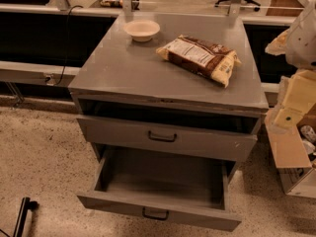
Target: Close middle drawer
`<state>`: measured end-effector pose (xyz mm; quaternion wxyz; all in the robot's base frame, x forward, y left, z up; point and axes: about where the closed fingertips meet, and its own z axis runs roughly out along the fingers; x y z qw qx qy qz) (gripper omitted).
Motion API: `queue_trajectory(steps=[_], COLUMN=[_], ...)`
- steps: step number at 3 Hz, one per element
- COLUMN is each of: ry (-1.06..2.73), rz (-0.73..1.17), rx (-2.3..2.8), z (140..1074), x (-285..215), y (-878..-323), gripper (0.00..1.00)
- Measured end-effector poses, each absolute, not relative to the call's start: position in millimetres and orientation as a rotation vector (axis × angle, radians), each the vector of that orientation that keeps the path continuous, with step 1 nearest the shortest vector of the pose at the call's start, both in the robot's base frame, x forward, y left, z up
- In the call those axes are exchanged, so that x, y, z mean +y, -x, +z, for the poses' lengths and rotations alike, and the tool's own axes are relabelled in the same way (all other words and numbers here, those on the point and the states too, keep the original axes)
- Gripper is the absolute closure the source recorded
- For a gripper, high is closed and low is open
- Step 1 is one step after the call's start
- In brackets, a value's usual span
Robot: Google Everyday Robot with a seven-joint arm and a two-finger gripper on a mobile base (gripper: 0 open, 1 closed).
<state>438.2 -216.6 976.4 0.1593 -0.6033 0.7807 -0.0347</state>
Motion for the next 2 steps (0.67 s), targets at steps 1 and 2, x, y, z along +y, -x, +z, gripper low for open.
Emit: queue_trajectory(steps=[1,2], ry=[1.724,1.695], rz=[-0.099,-0.056], rx=[2.231,2.235], z=[976.2,946.8], x=[-216.6,-209.8], y=[-438.2,-446.8], gripper=[0.00,0.00])
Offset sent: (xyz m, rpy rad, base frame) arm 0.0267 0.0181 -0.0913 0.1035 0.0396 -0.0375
